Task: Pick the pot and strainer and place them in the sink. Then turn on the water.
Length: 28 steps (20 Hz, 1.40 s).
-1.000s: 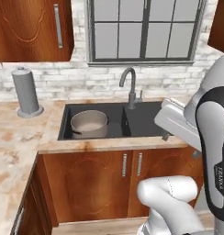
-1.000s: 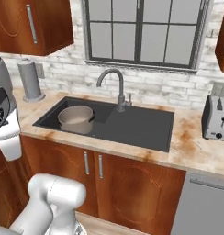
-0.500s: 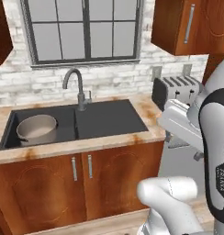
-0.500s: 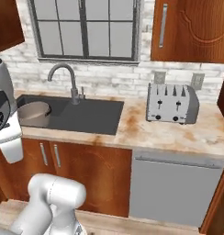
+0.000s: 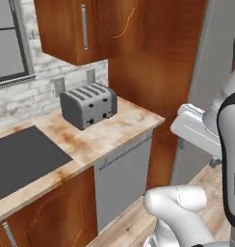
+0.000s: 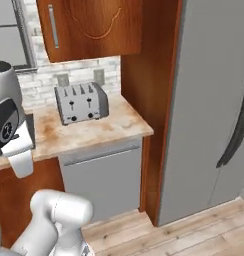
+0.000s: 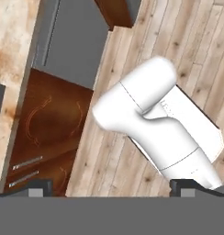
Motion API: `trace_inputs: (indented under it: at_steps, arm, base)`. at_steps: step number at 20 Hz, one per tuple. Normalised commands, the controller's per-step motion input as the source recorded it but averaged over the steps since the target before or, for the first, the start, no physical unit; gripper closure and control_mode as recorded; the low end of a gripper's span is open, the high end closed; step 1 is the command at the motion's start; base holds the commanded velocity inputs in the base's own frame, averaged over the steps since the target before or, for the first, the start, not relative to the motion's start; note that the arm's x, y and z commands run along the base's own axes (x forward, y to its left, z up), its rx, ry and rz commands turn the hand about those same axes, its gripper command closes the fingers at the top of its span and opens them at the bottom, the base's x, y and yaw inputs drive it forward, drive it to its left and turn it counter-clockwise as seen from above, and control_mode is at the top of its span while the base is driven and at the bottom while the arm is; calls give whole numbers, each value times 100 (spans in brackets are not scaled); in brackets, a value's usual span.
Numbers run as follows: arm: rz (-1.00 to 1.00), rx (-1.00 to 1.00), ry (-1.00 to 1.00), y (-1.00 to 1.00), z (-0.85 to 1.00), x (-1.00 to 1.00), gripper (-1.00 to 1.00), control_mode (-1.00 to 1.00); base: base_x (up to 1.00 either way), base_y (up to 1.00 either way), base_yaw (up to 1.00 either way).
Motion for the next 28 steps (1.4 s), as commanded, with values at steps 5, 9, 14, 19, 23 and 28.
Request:
trace_inputs:
  at_steps: [5, 9, 14, 19, 23, 28]
  arm:
    - [0, 0, 0, 0, 0, 0, -100, 100]
    - [0, 0, 0, 0, 0, 0, -100, 100]
    - [0, 0, 0, 0, 0, 0, -100, 100]
    - [0, 0, 0, 0, 0, 0, -100, 100]
    - [0, 0, 0, 0, 0, 0, -100, 100]
    - [0, 0, 0, 0, 0, 0, -100, 100]
  base:
    - [-5, -13, -88]
    - [-6, -21, -85]
    - [0, -35, -86]
    - [2, -40, -84]
    - [13, -39, -78]
    - [21, -38, -75]
